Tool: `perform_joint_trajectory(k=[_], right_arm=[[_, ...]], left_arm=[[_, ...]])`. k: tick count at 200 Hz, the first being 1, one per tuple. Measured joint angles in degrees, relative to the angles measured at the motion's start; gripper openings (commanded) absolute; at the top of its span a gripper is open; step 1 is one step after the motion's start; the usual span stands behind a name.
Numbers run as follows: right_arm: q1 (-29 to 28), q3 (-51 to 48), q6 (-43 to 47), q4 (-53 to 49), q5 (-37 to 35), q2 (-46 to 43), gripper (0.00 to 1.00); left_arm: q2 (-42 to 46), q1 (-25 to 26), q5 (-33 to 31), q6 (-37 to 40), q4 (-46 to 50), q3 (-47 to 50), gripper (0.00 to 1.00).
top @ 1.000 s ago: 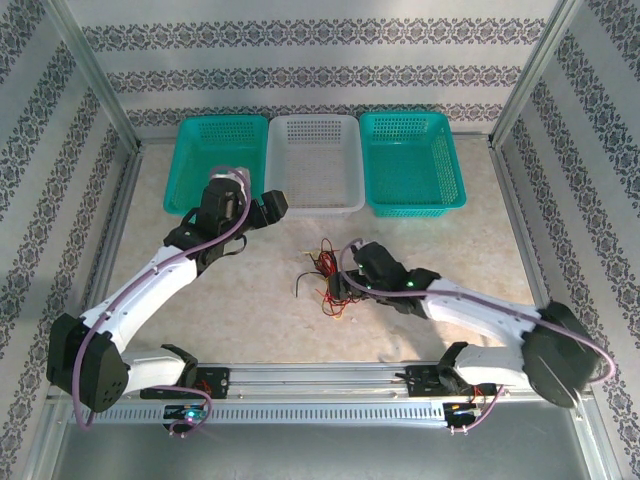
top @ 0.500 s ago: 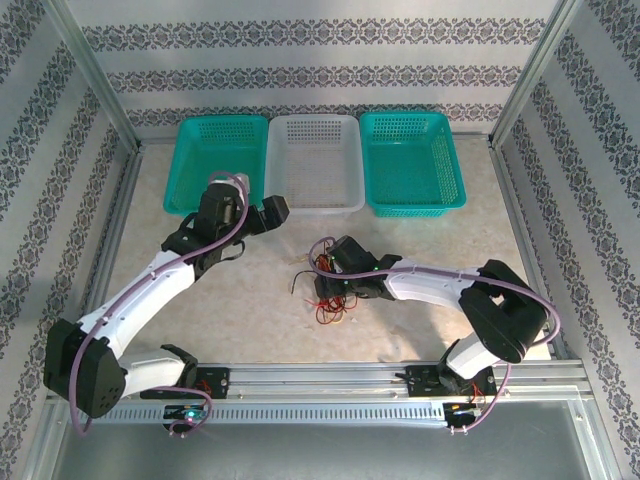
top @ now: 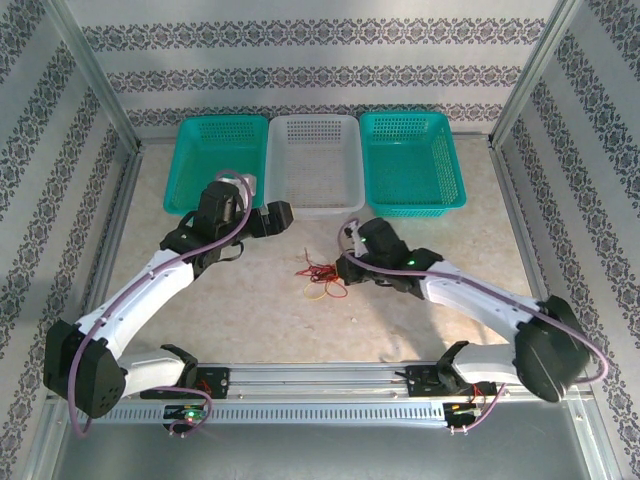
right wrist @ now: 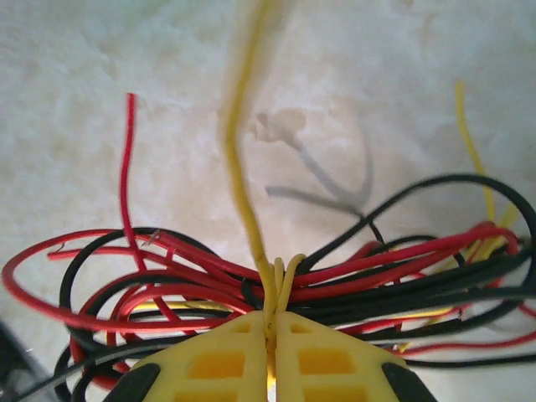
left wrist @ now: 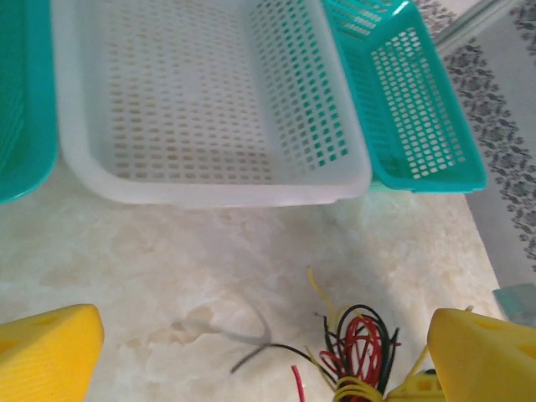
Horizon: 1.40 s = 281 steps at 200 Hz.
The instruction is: Untangle the cables
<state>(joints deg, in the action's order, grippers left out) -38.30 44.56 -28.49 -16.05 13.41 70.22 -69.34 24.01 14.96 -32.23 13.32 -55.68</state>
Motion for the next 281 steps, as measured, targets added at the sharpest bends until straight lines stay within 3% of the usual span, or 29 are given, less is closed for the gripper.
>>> perform_joint_trajectory(k=[33, 66, 109, 138, 155, 189, 198, 212, 222, 255, 281], right_arm=[[6.8, 5.3, 1.6, -5.0, 7.9, -6.8, 0.04], [12.4, 13.1, 2.3, -6.9, 15.9, -8.2, 0.03], [11.7, 17.6, 4.5, -8.9, 18.5, -5.5, 0.06], [7.2, 14.0, 6.2, -10.8, 12.2, -0.7, 0.14], [5.5, 10.5, 6.4, -11.8, 7.4, 2.4, 0.25], [3.5, 3.9, 2.6, -12.6, -2.5, 5.1, 0.55], [2.2, 3.0, 0.2, -12.6, -4.8, 5.1, 0.8], [-0.8, 2.2, -2.9, -12.3, -7.9, 5.0, 0.94], [-3.4, 1.8, -5.0, -11.8, -10.0, 5.0, 0.98], [-14.7, 1.6, -14.4, -11.4, -19.3, 3.8, 0.98], [-17.5, 0.2, -21.7, -12.8, -24.0, 0.9, 0.99]], left_arm=[[-0.8, -1.2, 6.6, 2.3, 0.0, -4.2, 0.99], [-3.6, -3.5, 16.4, -0.3, -3.1, -5.4, 0.99], [-4.9, -3.5, 21.0, -2.5, -5.1, -4.2, 0.99], [-4.0, -3.5, 18.8, -2.4, -4.6, -3.1, 0.99], [-3.2, -3.5, 16.3, -2.4, -3.8, -2.2, 0.99], [-0.5, -3.5, 11.0, -2.6, -3.0, 1.6, 0.99], [0.1, -3.5, 9.7, -2.8, -3.0, 2.5, 0.99], [0.7, -3.5, 8.2, -3.2, -3.0, 3.6, 0.99], [0.9, -3.5, 7.3, -3.5, -3.0, 4.2, 0.99], [1.0, -3.5, 5.8, -3.6, -2.8, 4.5, 0.99], [1.0, -3.5, 5.7, -3.2, -2.2, 4.1, 0.99]])
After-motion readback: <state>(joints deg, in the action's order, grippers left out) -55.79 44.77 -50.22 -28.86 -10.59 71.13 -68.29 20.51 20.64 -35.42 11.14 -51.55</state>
